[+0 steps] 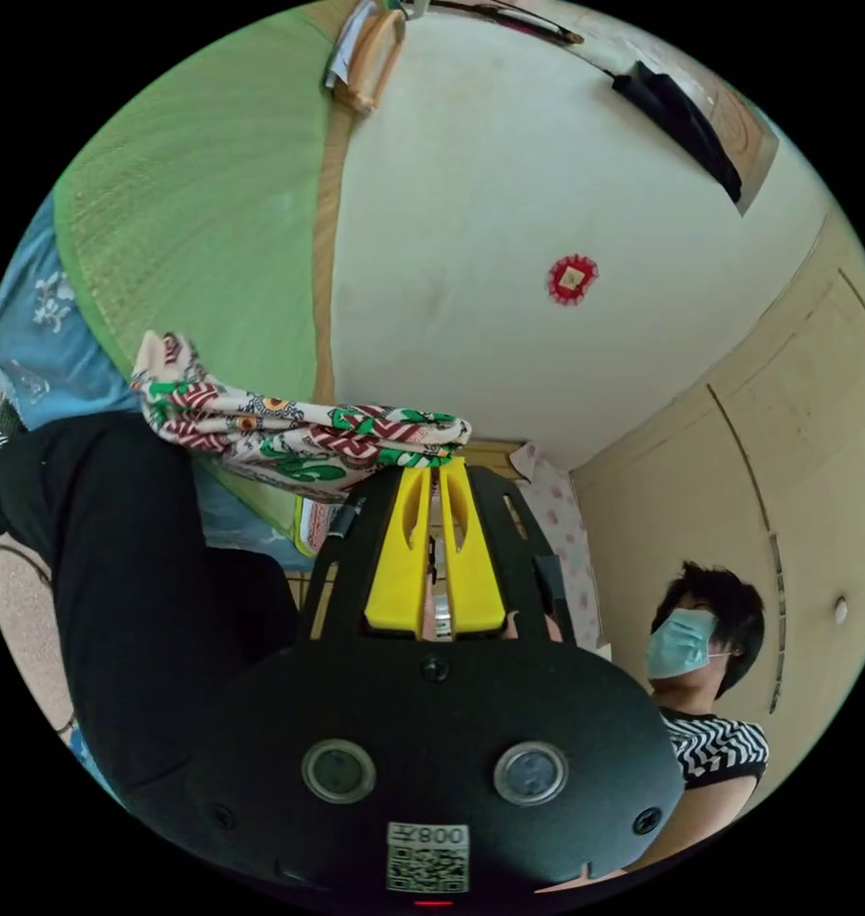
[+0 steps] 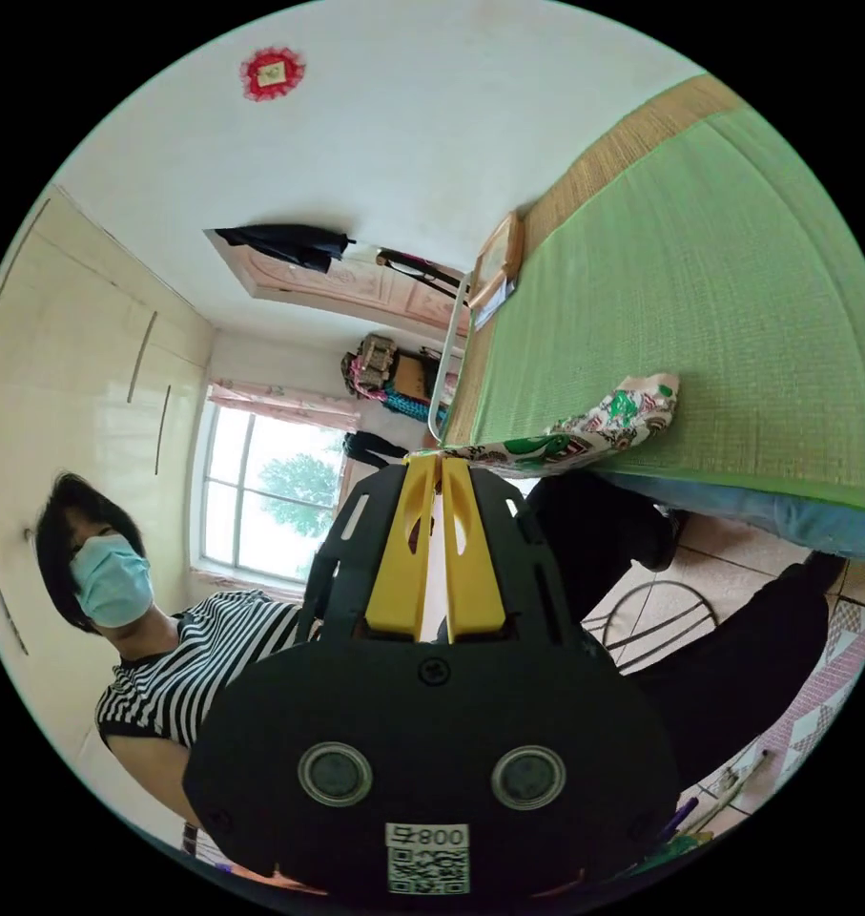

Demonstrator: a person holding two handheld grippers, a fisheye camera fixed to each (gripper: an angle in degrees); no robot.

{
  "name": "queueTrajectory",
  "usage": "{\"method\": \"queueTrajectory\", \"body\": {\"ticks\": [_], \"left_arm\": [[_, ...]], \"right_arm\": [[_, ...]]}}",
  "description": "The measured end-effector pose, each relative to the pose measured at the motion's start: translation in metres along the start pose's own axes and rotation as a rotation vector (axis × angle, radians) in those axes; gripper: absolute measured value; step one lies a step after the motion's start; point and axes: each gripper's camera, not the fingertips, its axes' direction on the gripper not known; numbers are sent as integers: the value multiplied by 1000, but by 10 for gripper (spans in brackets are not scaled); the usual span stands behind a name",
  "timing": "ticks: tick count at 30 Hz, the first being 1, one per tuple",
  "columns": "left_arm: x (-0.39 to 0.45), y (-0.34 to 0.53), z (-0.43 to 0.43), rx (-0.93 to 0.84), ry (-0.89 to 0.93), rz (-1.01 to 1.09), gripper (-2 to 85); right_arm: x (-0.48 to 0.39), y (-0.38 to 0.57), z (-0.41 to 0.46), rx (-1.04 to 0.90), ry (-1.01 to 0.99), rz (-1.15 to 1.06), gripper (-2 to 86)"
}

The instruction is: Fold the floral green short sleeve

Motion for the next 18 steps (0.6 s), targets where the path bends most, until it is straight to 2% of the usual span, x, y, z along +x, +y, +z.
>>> {"method": "queueTrajectory", "body": {"ticks": [10,18], "left_arm": [[-16,25,217,-246,-27,12,18],[-53,7,448,-405,-22,51,16]], "right_arm": [[-63,66,-189,248,-55,-38,7],[-111,22,-374,377,59,-79,6]]}}
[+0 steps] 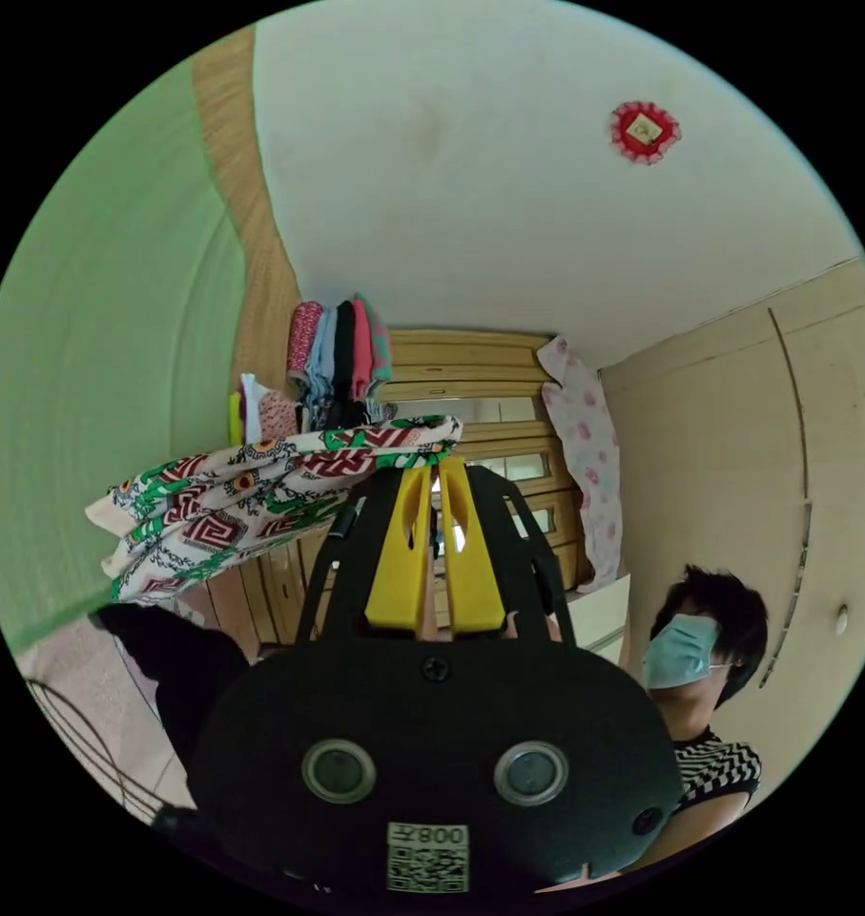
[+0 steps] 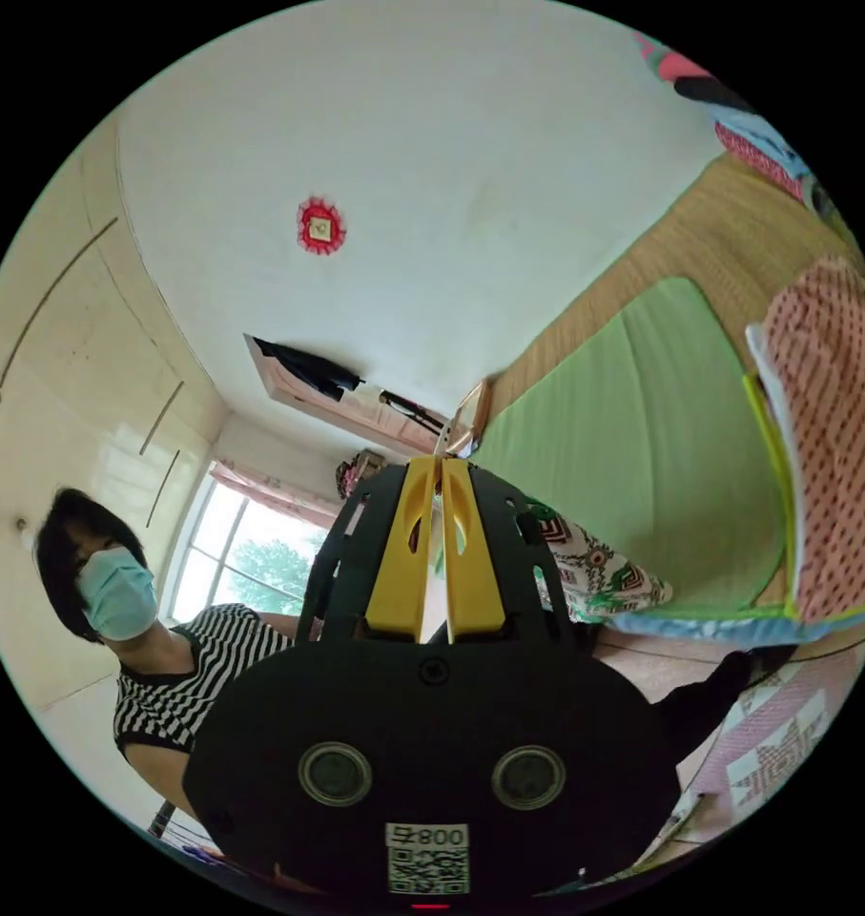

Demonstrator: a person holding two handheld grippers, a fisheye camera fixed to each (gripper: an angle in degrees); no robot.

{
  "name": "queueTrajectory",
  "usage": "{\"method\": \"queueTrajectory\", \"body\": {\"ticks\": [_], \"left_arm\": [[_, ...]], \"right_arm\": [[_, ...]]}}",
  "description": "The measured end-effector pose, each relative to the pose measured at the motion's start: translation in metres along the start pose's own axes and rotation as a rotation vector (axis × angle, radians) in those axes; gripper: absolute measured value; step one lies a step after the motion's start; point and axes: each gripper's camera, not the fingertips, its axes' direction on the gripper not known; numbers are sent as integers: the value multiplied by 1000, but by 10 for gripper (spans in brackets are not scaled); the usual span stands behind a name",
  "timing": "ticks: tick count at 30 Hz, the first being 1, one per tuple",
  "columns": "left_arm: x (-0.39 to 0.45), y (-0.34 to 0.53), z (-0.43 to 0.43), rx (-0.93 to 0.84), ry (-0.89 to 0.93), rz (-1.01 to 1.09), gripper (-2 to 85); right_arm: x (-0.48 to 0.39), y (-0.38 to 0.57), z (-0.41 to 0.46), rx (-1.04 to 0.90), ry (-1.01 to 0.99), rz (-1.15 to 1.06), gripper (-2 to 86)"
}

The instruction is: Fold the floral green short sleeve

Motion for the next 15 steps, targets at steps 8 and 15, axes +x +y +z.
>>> {"method": "queueTrajectory", "body": {"ticks": [8,15], "left_arm": [[-4,-115,239,-104,40,189,16],[-39,-142,404,-239,38,271,16]], "right_arm": [[-54,-149,-162,130,87,-128,6],[-68,-208,-303,245,184,-133,6]]}}
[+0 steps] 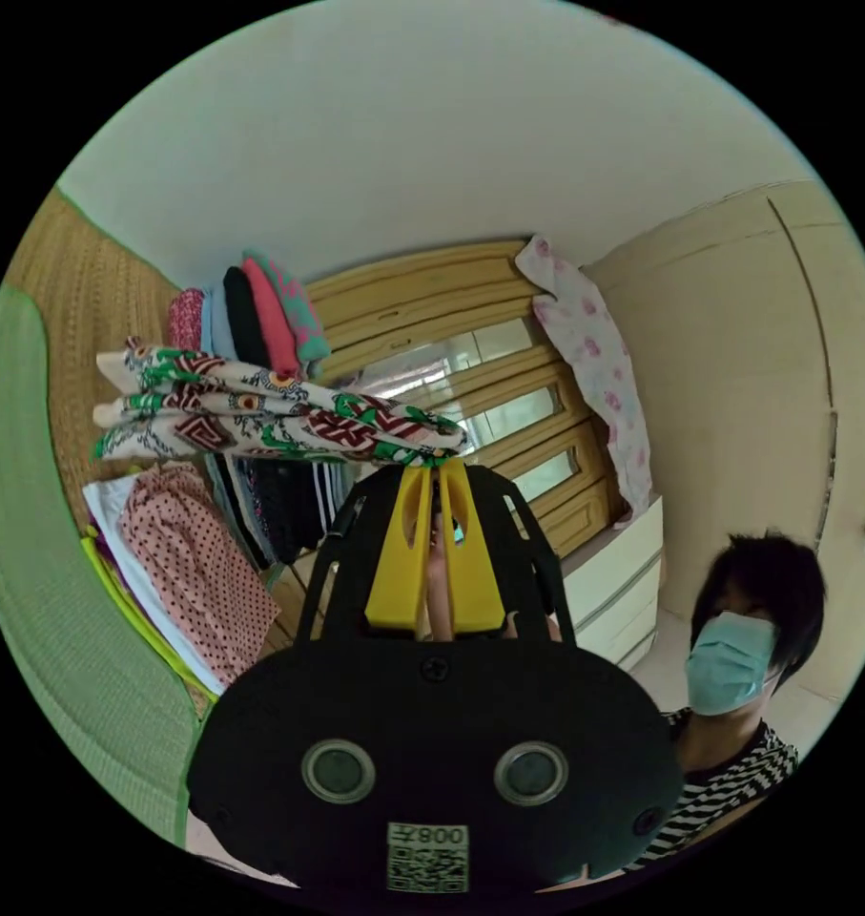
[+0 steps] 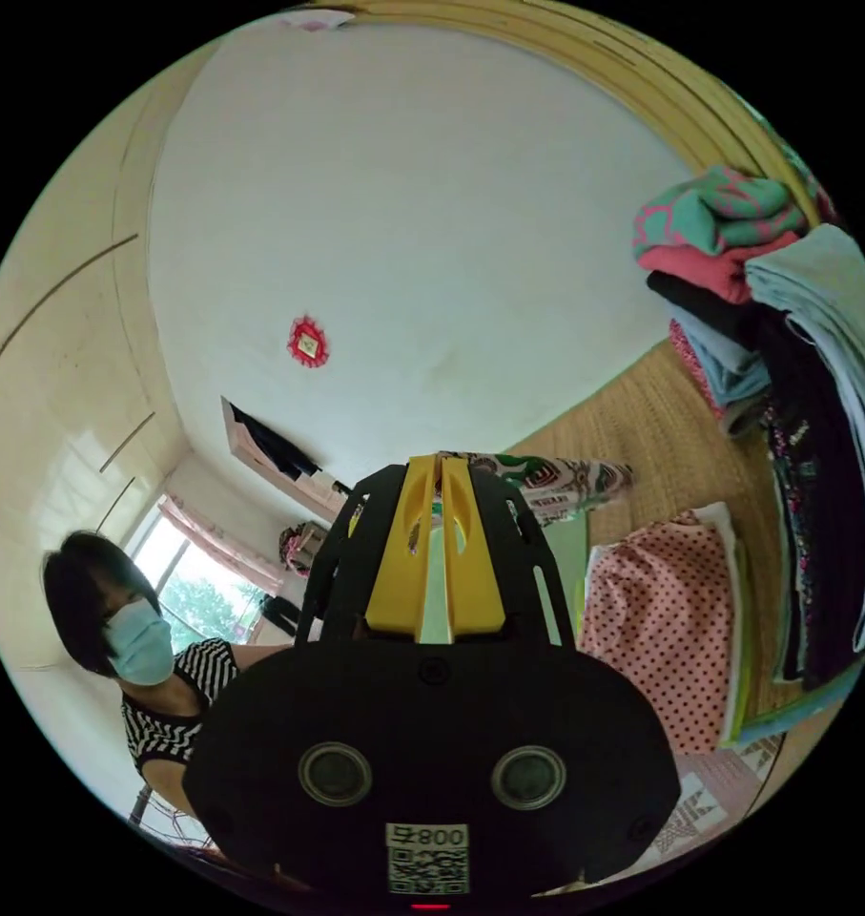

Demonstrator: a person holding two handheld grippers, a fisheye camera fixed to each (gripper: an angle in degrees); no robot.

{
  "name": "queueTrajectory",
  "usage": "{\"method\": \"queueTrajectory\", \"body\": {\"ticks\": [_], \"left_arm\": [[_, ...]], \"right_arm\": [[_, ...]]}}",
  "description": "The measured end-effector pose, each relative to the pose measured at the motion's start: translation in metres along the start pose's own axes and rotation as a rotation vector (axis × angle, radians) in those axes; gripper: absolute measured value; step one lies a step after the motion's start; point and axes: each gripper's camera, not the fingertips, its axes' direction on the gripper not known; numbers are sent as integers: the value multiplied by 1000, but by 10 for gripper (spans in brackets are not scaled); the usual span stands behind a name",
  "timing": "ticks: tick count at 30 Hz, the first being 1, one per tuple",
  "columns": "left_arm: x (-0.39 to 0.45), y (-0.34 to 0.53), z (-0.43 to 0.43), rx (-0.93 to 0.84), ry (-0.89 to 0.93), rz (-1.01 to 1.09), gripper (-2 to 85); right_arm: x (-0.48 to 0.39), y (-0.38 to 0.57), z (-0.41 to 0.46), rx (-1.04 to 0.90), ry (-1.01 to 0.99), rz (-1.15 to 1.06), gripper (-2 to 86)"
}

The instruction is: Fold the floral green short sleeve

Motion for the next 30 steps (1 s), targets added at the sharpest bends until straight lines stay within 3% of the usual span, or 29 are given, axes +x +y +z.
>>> {"method": "queueTrajectory", "body": {"ticks": [3,7,10,19,30], "left_arm": [[-52,16,61,-89,-38,-57,16],[-155,64,128,-220,-130,-298,16],[-200,88,157,-255,-145,-405,15],[-218,80,249,-452,-293,-227,15],[-291,92,307,-521,-434,-332,14]], "right_arm": [[39,10,-46,9,85,83,5],[125,53,-92,-49,244,335,5],[160,73,-113,-72,251,429,5],[150,40,-154,-183,368,330,5],[205,50,-153,-280,523,426,5]]}}
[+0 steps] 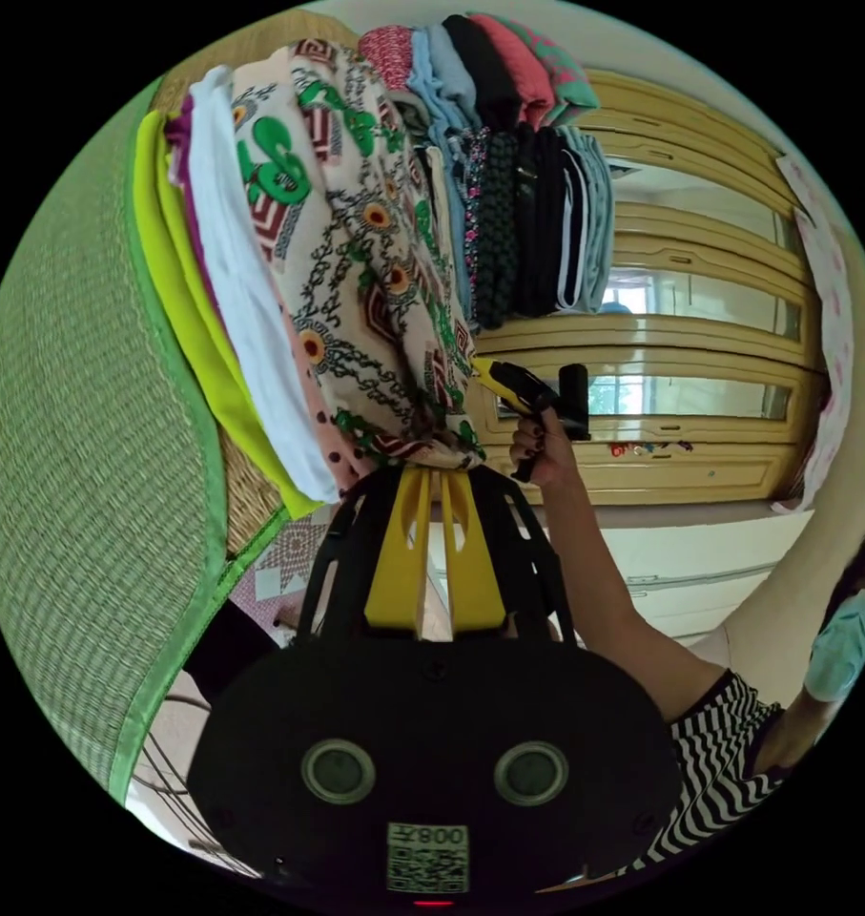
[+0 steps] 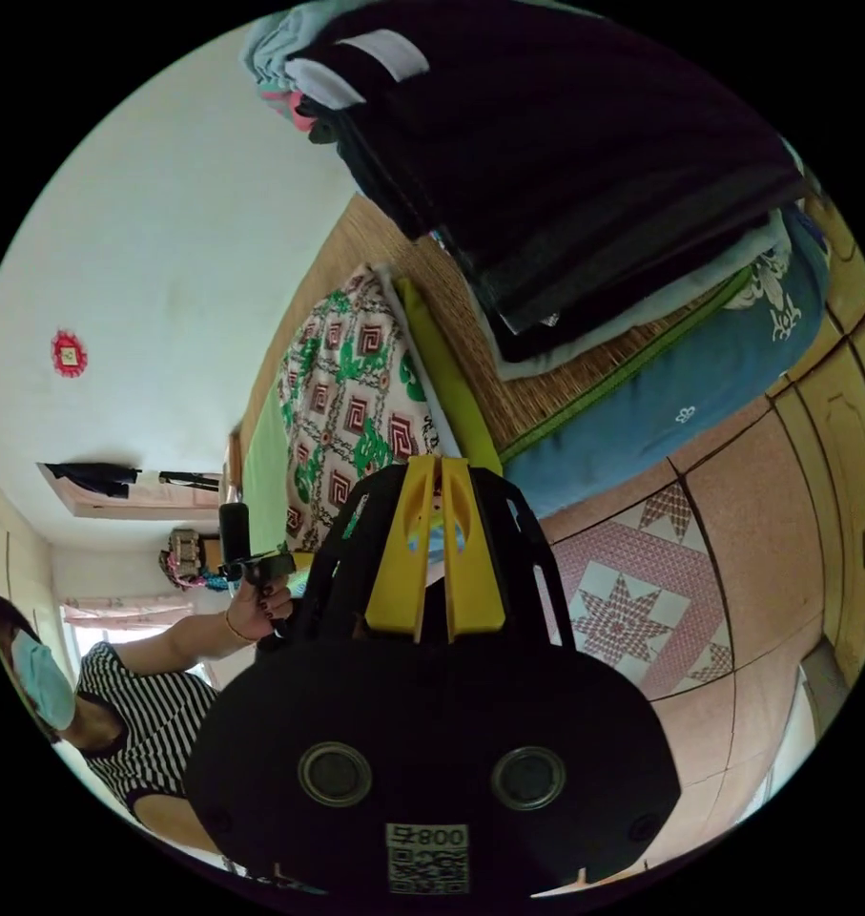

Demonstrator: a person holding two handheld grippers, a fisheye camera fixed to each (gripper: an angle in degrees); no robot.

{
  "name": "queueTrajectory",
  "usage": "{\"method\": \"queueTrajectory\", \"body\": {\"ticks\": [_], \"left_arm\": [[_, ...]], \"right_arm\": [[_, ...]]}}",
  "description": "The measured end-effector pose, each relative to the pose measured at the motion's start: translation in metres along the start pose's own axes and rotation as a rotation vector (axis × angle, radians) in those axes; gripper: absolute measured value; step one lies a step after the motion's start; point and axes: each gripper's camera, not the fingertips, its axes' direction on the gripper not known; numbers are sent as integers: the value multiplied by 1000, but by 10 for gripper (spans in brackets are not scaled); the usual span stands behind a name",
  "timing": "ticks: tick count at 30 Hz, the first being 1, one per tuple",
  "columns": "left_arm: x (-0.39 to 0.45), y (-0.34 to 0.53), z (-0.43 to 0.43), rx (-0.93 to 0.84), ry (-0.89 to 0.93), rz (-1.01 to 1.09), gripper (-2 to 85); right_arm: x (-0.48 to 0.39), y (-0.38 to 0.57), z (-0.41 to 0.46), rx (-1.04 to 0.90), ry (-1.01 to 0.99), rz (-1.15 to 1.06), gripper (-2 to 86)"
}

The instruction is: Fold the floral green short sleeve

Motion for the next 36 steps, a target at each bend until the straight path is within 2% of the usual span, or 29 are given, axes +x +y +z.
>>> {"method": "queueTrajectory", "body": {"ticks": [6,10,14,18,22,24,28,32,36], "left_arm": [[-14,-10,18,-25,33,-17,15],[-18,-2,18,-52,61,-10,12],[-9,5,0,2,50,66,6],[3,-6,0,19,-19,151,4],[0,-22,23,-50,-239,199,3],[-7,-22,29,-71,-249,178,3],[1,-6,19,-6,-190,217,2],[-1,3,27,-33,-265,243,2],[-8,15,35,-58,-282,232,2]], "right_arm": [[12,4,1,77,-16,7,4],[6,17,-2,142,93,-6,2],[-15,42,-1,238,107,-82,1],[-60,62,46,236,219,-220,1],[-61,60,123,118,413,-217,1],[-54,63,145,96,422,-202,1],[-55,91,158,187,409,-214,1],[-76,130,180,254,352,-295,1],[-94,166,245,210,354,-363,1]]}}
